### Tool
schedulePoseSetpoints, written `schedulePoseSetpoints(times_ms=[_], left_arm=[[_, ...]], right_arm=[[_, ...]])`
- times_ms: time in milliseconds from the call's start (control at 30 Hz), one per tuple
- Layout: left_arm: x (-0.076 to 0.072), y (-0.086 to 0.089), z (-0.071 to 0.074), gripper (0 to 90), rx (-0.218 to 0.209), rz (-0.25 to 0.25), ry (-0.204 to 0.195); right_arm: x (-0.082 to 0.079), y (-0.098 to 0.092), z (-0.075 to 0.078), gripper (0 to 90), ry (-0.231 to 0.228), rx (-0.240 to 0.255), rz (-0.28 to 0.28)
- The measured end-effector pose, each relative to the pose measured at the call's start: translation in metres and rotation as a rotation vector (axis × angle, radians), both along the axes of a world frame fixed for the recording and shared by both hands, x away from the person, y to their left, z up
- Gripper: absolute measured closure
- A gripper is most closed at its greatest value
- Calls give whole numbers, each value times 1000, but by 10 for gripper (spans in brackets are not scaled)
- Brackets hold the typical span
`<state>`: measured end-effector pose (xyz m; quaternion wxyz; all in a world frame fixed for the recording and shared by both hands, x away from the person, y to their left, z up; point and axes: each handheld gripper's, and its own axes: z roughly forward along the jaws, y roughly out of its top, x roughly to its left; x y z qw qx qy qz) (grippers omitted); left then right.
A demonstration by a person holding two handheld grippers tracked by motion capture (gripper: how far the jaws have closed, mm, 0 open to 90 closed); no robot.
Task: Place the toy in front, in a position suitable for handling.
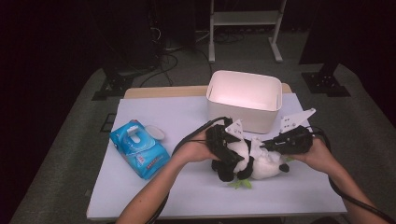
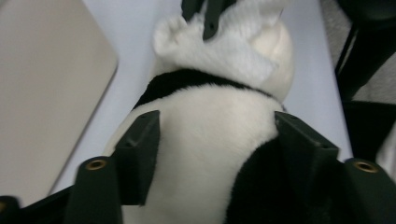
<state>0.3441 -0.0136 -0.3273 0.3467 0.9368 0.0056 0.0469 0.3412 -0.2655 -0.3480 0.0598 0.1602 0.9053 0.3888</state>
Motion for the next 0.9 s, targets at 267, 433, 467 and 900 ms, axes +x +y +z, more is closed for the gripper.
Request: schedulePoseSetpoints(times_ms=[267, 433, 467, 900], left_arm=[[-2, 5, 0, 215, 41, 40, 72], [-12, 3, -10, 222, 53, 7, 70], [-14, 3, -10, 224, 61, 4, 63], [-29, 23, -21, 262, 11, -2, 53]], right_arm=[[-30, 3, -7, 823, 4, -44, 56], [-33, 8, -6, 822, -13, -2, 69], [-34, 11, -6, 822, -18, -2, 73], [-51, -9, -5, 820, -24, -15, 63]])
